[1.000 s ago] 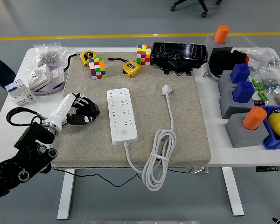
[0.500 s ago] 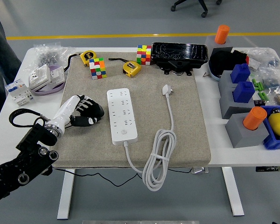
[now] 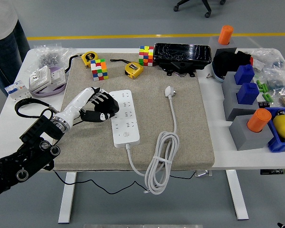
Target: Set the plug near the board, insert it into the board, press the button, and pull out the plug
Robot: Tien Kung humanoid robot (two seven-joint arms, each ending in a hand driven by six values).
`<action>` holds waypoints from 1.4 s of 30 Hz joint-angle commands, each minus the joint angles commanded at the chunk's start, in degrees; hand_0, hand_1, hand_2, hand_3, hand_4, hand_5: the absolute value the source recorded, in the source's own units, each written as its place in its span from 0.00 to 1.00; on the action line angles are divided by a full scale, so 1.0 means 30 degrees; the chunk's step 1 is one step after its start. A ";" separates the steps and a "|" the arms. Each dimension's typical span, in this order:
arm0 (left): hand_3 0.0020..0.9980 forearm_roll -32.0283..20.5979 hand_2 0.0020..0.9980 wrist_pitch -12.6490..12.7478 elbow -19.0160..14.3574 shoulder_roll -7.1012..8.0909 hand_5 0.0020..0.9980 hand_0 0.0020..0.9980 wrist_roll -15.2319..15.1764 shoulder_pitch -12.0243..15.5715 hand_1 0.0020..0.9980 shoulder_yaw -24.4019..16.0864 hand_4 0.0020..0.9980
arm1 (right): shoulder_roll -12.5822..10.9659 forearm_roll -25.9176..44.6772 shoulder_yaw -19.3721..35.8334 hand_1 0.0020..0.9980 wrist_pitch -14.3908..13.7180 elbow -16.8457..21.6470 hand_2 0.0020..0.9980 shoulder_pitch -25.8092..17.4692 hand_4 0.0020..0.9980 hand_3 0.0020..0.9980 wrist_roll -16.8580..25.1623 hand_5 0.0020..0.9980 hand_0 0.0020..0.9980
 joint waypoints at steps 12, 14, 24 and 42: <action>0.55 0.0364 0.52 -0.0593 0.0435 0.0058 0.00 0.48 0.0340 -0.0213 0.47 0.0373 0.66 | 0.0206 0.0008 0.0076 0.68 0.0012 -0.0003 0.67 -0.0220 0.92 0.57 0.0001 0.52 0.67; 0.55 0.0342 0.52 -0.0596 0.0478 0.0084 0.00 0.48 0.0330 -0.0284 0.47 0.0462 0.66 | 0.0173 0.0010 0.0054 0.68 0.0007 0.0003 0.67 -0.0196 0.92 0.57 -0.0001 0.52 0.67; 0.55 0.0432 0.53 -0.0590 0.0771 0.0064 0.00 0.48 0.0408 -0.0538 0.48 0.0764 0.66 | 0.0166 0.0009 0.0085 0.68 0.0009 0.0011 0.67 -0.0190 0.92 0.57 -0.0013 0.52 0.67; 0.71 0.0718 0.70 -0.1170 0.0761 0.0141 0.04 0.68 0.0839 -0.0458 0.70 0.0651 0.98 | 0.0137 0.0011 0.0086 0.68 0.0017 0.0026 0.67 -0.0167 0.92 0.57 -0.0023 0.52 0.67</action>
